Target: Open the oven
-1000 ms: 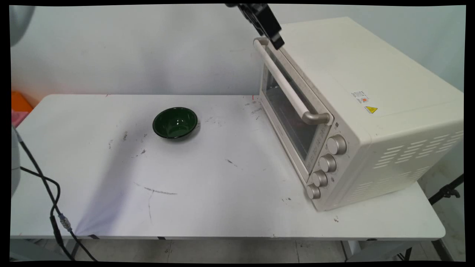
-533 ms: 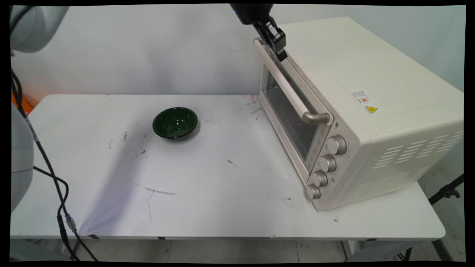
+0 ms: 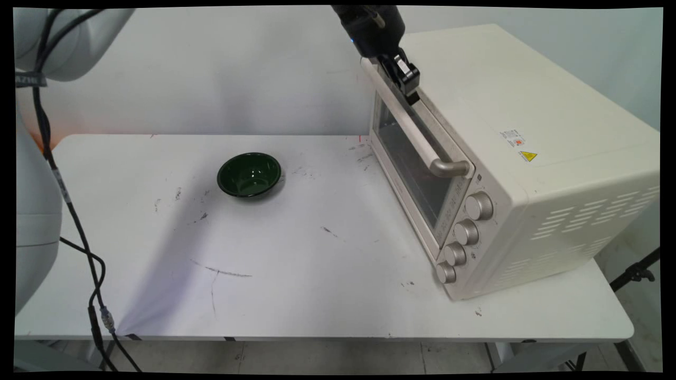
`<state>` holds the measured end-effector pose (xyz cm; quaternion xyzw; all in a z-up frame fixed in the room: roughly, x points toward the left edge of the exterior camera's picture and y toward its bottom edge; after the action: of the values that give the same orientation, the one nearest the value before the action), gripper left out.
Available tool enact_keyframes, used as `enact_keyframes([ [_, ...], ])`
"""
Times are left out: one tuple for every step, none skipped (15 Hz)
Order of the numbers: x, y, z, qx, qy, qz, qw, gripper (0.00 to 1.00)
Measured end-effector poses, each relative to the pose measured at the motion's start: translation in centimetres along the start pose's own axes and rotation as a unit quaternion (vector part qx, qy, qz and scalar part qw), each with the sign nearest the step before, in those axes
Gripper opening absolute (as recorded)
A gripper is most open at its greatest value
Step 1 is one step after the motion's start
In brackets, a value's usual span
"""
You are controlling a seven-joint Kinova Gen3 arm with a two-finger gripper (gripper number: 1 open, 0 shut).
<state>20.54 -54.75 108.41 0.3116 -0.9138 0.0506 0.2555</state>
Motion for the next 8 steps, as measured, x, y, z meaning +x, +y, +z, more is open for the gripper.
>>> enact_keyframes([
  [0.0,0.0,0.5,0.000,-0.001,0.001,1.0000,0.00],
  [0.0,-0.1,0.9,0.000,-0.002,0.001,1.0000,0.00],
  [0.1,-0.1,1.3,0.000,-0.003,0.003,1.0000,0.00],
  [0.1,-0.2,1.7,0.000,-0.004,0.005,1.0000,0.00],
  [0.1,-0.2,2.1,0.001,-0.005,0.008,1.0000,0.00],
  [0.0,-0.2,2.5,0.002,-0.007,0.011,0.9999,0.00],
  [0.0,-0.2,2.8,0.003,-0.008,0.015,0.9999,0.00],
  [-0.1,-0.2,3.0,0.005,-0.009,0.017,0.9998,0.00],
])
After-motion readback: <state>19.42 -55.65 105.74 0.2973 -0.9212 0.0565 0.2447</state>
